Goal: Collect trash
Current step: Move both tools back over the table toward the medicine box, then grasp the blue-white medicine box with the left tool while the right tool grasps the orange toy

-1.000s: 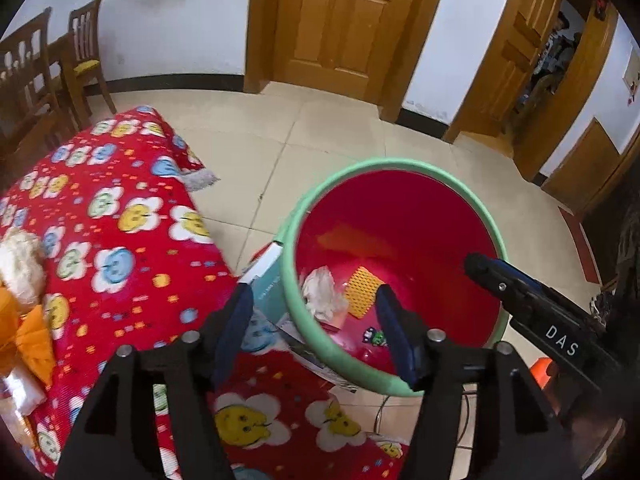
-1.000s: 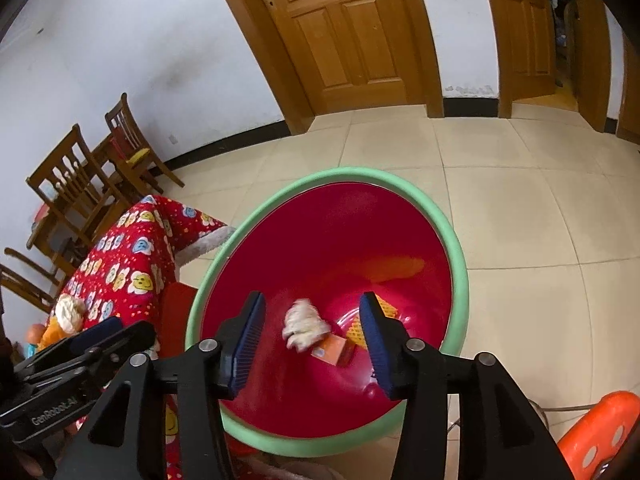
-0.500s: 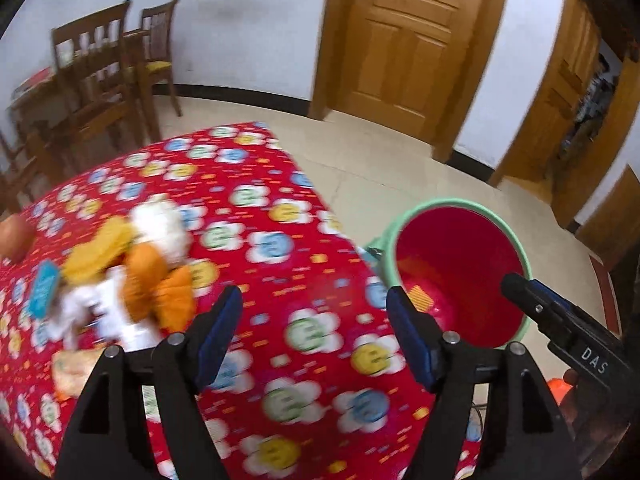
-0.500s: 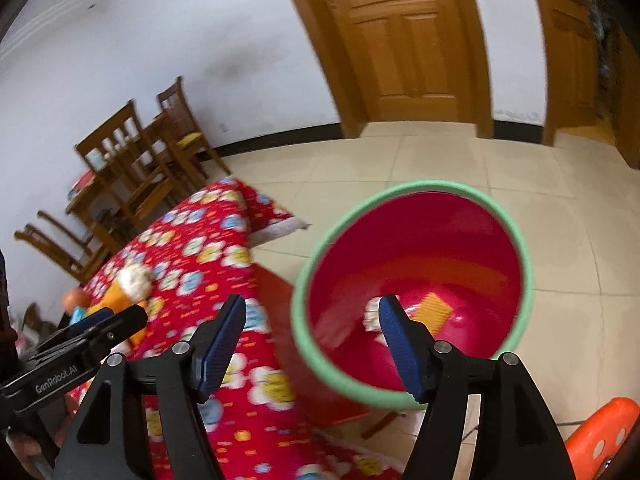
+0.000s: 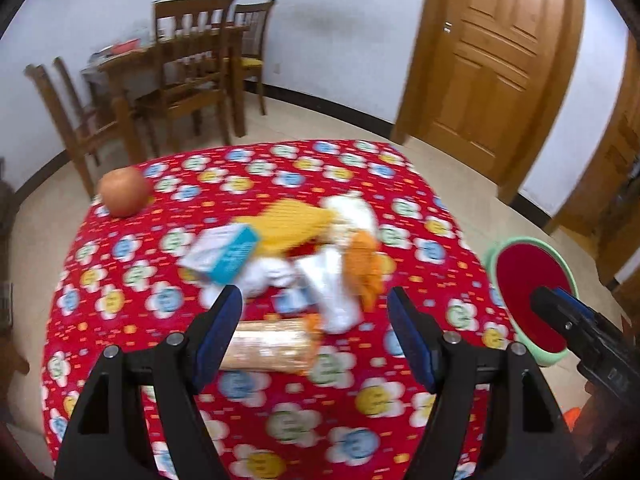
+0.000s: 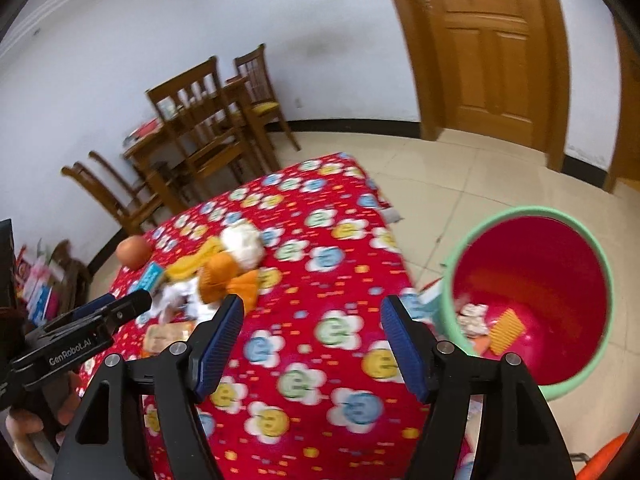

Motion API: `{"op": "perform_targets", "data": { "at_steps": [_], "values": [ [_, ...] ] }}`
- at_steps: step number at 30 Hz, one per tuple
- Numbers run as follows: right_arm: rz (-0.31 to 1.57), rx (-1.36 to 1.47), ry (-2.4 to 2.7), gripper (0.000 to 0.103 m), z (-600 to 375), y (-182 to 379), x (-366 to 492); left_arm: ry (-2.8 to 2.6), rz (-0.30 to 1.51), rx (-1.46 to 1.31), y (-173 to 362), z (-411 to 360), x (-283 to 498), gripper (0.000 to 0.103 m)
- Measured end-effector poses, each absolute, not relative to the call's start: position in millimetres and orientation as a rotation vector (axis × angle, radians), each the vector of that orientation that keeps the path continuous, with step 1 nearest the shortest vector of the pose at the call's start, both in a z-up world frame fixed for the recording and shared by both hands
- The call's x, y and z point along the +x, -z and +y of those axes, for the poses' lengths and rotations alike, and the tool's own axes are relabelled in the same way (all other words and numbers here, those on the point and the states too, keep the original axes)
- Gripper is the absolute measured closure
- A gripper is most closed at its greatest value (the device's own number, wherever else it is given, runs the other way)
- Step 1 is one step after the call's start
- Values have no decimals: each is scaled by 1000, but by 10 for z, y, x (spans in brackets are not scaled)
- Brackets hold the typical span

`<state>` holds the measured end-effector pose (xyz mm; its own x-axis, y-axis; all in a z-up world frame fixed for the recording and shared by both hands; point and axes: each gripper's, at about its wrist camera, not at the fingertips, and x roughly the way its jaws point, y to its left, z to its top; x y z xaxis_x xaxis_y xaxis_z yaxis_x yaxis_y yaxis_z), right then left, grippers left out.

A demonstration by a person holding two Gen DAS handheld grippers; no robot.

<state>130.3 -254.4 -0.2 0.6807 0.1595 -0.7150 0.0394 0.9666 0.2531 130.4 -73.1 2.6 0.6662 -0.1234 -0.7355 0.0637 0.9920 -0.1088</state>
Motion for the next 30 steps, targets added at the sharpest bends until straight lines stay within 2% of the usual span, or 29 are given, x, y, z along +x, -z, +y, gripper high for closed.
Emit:
{"op": "perform_targets", "data": {
  "at_steps": [14, 18, 21, 30],
  "values": [
    [882, 163, -175, 30, -1775, 158, 1689, -50, 877, -176, 226, 147, 1328, 28],
    [903, 140, -179, 30, -1667, 196, 1835, -43, 885, -204, 268, 230, 1409, 28],
    [924, 123, -186, 30, -1601, 241, 1951, -28, 884, -218, 287, 249, 1497, 22],
    [975, 107, -226, 30, -1492, 435, 2186, 22, 913, -264, 366, 220, 1816, 20]
  ]
}}
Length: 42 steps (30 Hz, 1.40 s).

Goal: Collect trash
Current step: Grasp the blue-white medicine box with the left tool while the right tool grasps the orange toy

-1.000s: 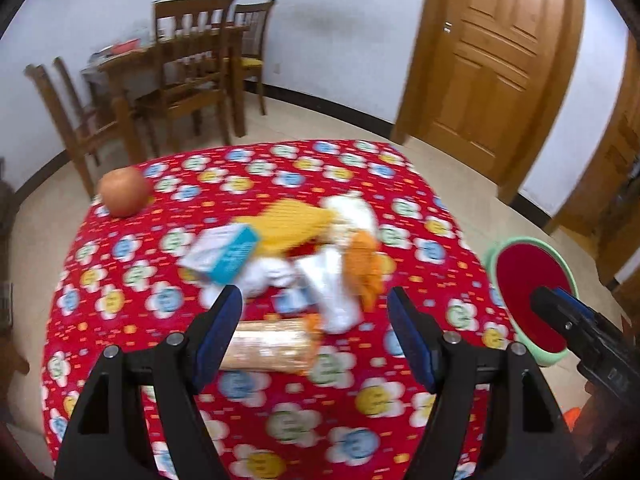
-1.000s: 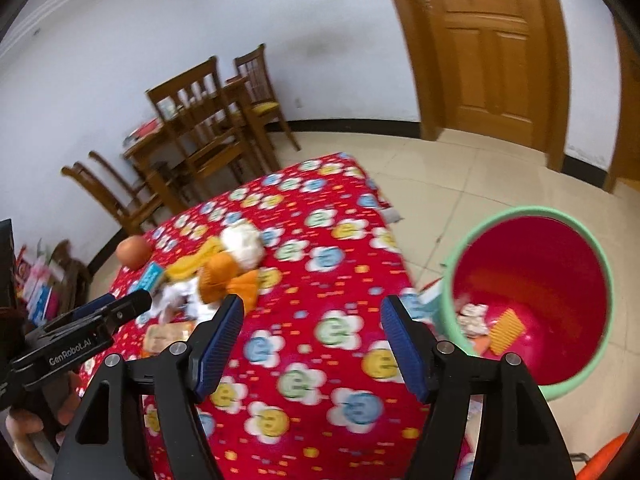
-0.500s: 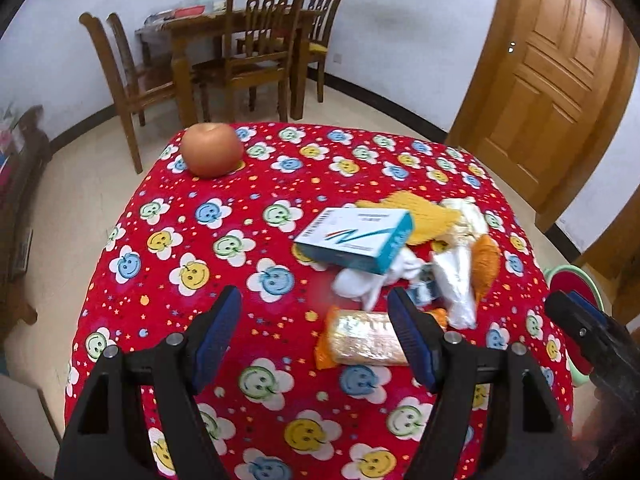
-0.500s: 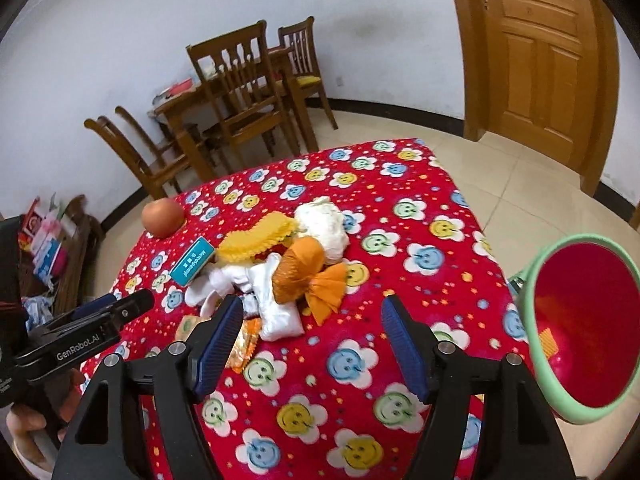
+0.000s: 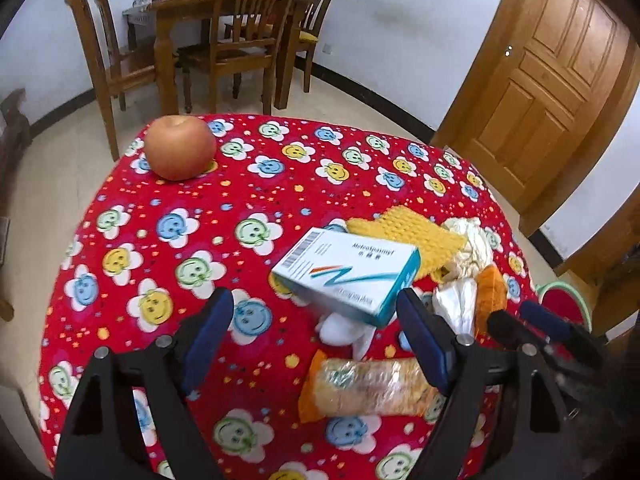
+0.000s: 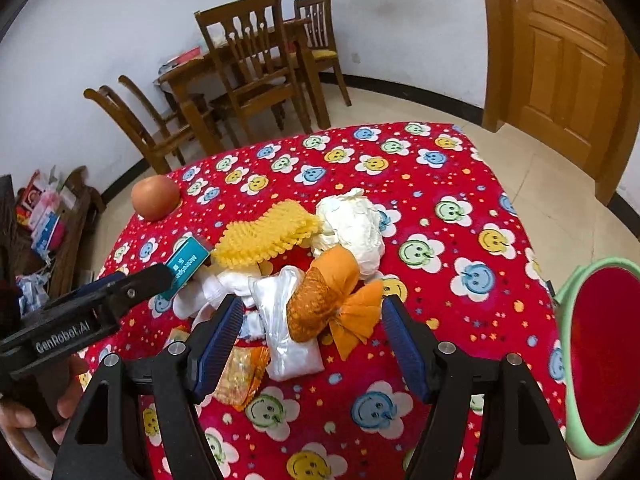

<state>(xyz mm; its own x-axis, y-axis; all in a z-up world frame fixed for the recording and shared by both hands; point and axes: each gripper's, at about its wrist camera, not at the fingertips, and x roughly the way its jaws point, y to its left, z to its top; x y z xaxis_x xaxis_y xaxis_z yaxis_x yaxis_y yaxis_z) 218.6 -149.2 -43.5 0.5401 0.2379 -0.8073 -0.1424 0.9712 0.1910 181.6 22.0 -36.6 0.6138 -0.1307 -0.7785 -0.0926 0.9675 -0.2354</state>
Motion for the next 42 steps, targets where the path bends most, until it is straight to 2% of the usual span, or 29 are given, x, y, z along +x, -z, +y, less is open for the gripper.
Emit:
{"op": "perform_targets", "data": {
  "at_steps": [3, 9, 12, 18, 24, 27, 29, 30, 32, 35, 38, 42],
  "values": [
    [987, 116, -232, 33, -1498, 491, 2237, 28, 909, -295, 364, 215, 1905, 20],
    [1005, 127, -249, 61, -1521, 573, 2295, 32, 923, -293, 378, 108, 2092, 20],
    [999, 139, -257, 71, -1533, 577, 2285, 35, 934, -295, 405, 61, 2164, 20],
    [981, 144, -270, 80, -1554, 528, 2253, 38, 956, -281, 471, 53, 2216, 20],
    [952, 145, -278, 83, -1564, 442, 2200, 49, 948, -296, 473, 158, 2155, 23],
    [944, 141, -282, 83, -1549, 406, 2183, 49, 931, -300, 432, 218, 2109, 32],
    [943, 142, -286, 83, -1554, 396, 2176, -3, 922, -270, 416, 269, 2086, 48],
    [943, 144, -288, 83, -1555, 393, 2176, -12, 919, -269, 419, 303, 2082, 49],
    [945, 148, -290, 83, -1556, 393, 2180, -1, 927, -298, 444, 378, 2095, 61],
    [945, 147, -288, 83, -1553, 393, 2185, 30, 921, -344, 463, 461, 2122, 68],
    [943, 144, -285, 83, -1542, 389, 2184, 55, 899, -342, 450, 466, 2125, 88],
    [942, 141, -284, 83, -1533, 377, 2183, 80, 870, -318, 391, 434, 2108, 99]
  ]
}}
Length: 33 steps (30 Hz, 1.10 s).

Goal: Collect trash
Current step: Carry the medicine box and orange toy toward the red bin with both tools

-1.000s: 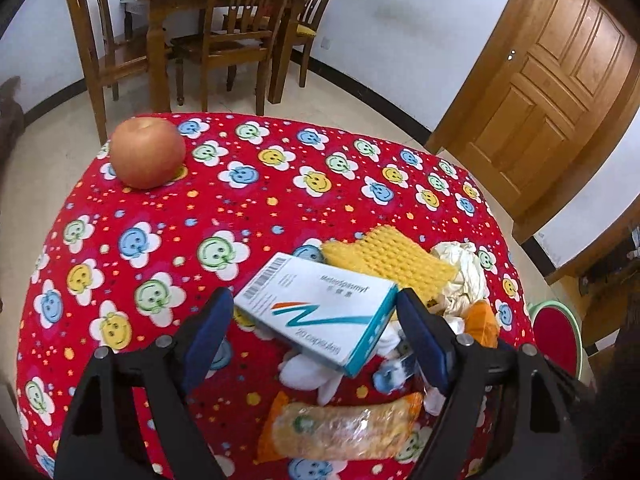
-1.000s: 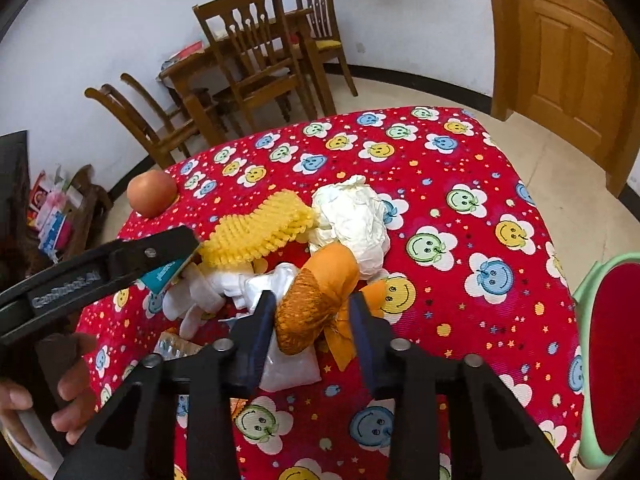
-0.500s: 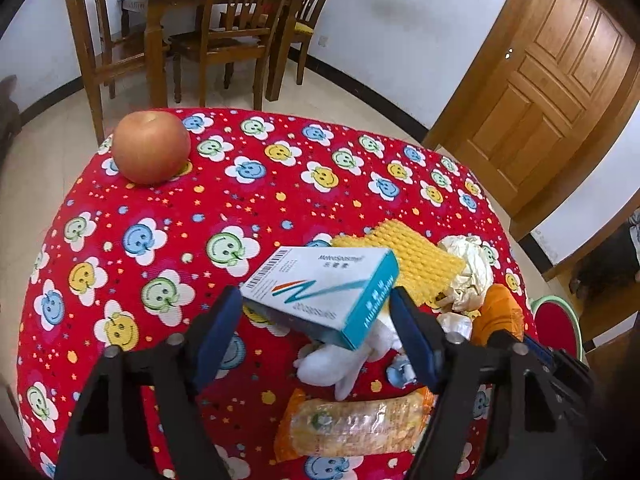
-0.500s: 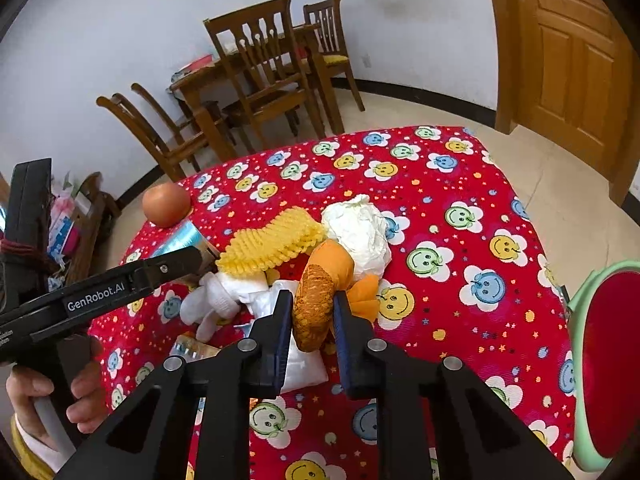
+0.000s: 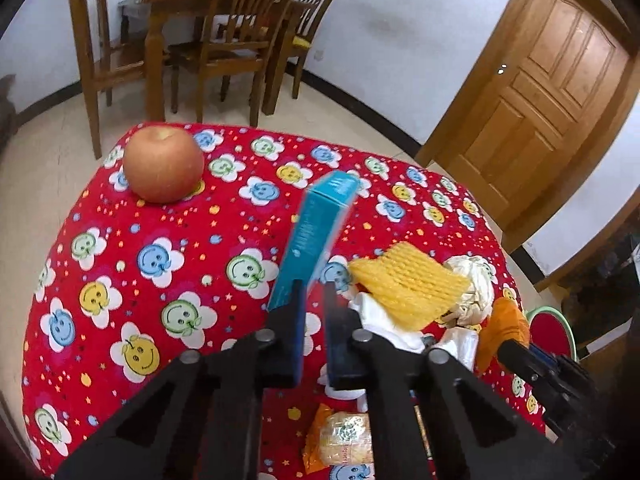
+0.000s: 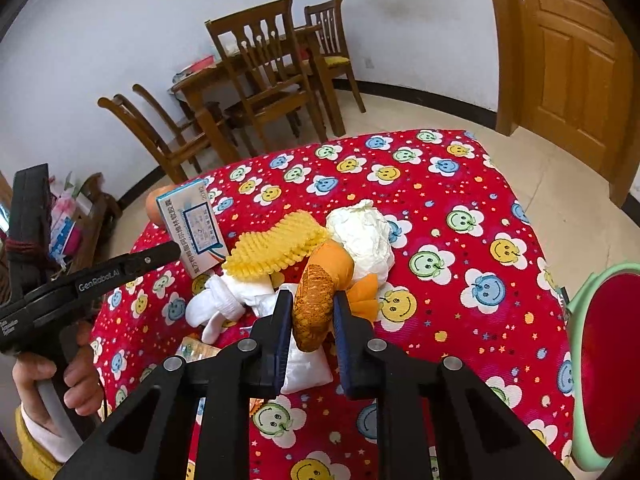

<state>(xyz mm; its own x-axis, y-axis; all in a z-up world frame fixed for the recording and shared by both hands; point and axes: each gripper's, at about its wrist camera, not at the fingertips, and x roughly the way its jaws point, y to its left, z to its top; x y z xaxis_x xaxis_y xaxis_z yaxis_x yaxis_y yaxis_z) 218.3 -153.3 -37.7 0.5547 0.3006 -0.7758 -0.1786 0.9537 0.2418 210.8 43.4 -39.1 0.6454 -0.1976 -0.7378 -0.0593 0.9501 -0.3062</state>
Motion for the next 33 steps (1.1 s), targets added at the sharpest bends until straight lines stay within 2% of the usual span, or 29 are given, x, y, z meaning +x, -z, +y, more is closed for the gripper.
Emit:
{"op": "perform_targets", "data": {
  "at_steps": [5, 14, 15, 16, 17, 18, 19, 20, 22, 29, 31, 33],
  "values": [
    [937, 145, -290, 83, -1532, 364, 2161, 94, 852, -298, 342, 424, 2080, 103],
    [925, 160, -286, 83, -1579, 321, 2128, 28, 832, -293, 316, 528, 1997, 101],
    [924, 163, -285, 83, -1591, 319, 2129, 20, 838, -303, 331, 562, 2004, 98],
    [923, 166, -285, 83, -1597, 316, 2126, 11, 848, -320, 349, 601, 2020, 90],
    [921, 170, -284, 83, -1606, 316, 2127, -5, 861, -350, 372, 656, 2049, 75],
    [920, 172, -284, 83, -1614, 317, 2127, -19, 866, -370, 385, 695, 2066, 66],
    [919, 174, -284, 83, -1620, 317, 2125, -46, 867, -399, 399, 746, 2093, 51],
    [918, 176, -285, 83, -1627, 317, 2126, -65, 864, -413, 411, 778, 2104, 43],
    [918, 180, -285, 83, -1644, 320, 2125, -123, 866, -429, 426, 834, 2164, 39],
    [916, 206, -275, 83, -1765, 345, 2119, -246, 977, -446, 623, 921, 2520, 35],
    [916, 211, -269, 83, -1802, 351, 2112, -263, 1006, -457, 694, 920, 2613, 29],
    [918, 213, -264, 83, -1838, 358, 2107, -278, 1017, -462, 736, 899, 2663, 27]
  ]
}}
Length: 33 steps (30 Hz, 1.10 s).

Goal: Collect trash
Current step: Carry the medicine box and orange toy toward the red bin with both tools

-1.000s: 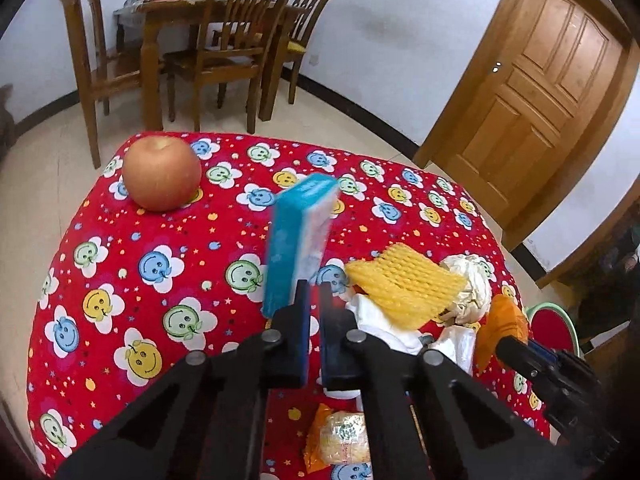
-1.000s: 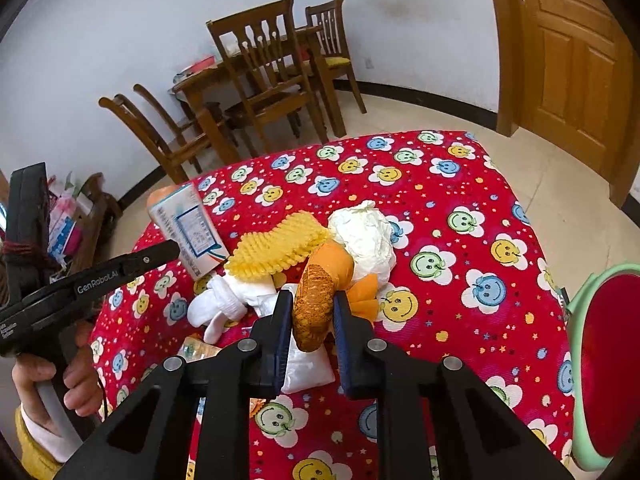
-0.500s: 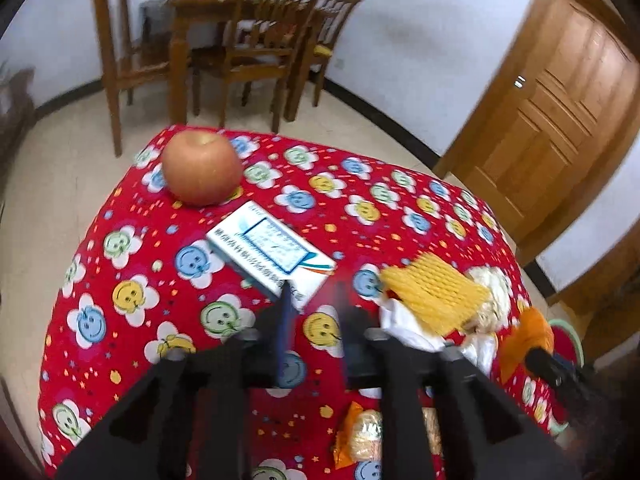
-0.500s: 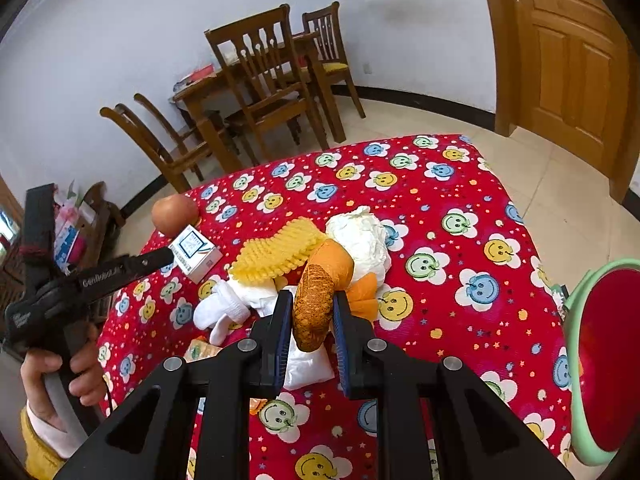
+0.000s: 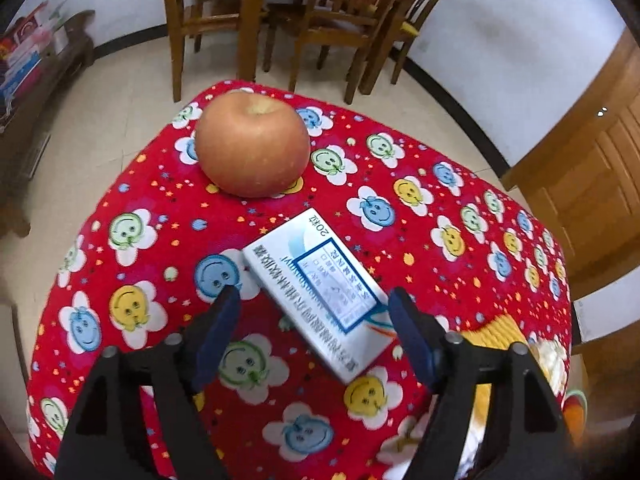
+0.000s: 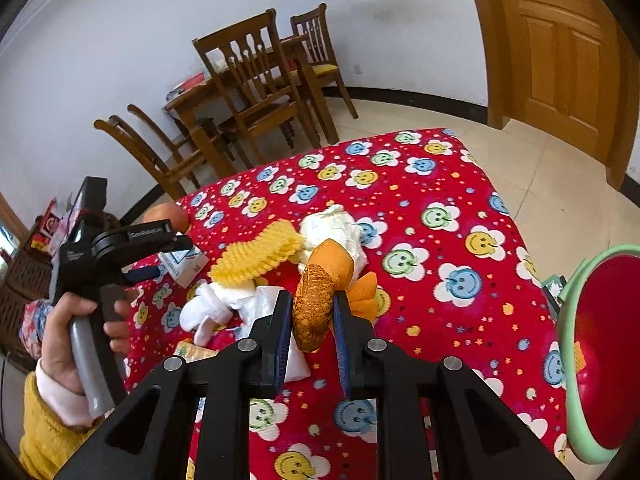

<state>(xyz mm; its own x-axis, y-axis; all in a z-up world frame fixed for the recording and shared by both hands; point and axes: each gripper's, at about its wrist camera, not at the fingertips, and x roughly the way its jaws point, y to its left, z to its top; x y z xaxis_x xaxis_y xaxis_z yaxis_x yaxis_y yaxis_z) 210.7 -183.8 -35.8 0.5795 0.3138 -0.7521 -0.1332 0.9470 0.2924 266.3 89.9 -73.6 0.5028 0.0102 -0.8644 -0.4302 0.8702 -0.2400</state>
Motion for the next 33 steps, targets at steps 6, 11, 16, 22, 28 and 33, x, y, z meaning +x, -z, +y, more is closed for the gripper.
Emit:
{"op": "perform_targets", "data": {
  "at_steps": [6, 11, 16, 22, 28, 33],
  "values": [
    [913, 227, -249, 83, -1935, 348, 2078, -301, 1046, -484, 864, 831, 2805, 27],
    [914, 237, -242, 83, -1973, 347, 2056, -294, 1028, -404, 875, 732, 2796, 28],
    [914, 251, -232, 83, -1999, 335, 2009, -259, 1008, -346, 860, 660, 2645, 36],
    [895, 273, -215, 83, -2051, 273, 1904, -174, 980, -306, 719, 569, 2355, 36],
    [867, 300, -181, 83, -2168, 178, 1724, -72, 904, -239, 425, 388, 1994, 37],
    [844, 323, -149, 83, -2312, 93, 1569, 29, 875, -240, 229, 190, 1755, 38]
  ]
}}
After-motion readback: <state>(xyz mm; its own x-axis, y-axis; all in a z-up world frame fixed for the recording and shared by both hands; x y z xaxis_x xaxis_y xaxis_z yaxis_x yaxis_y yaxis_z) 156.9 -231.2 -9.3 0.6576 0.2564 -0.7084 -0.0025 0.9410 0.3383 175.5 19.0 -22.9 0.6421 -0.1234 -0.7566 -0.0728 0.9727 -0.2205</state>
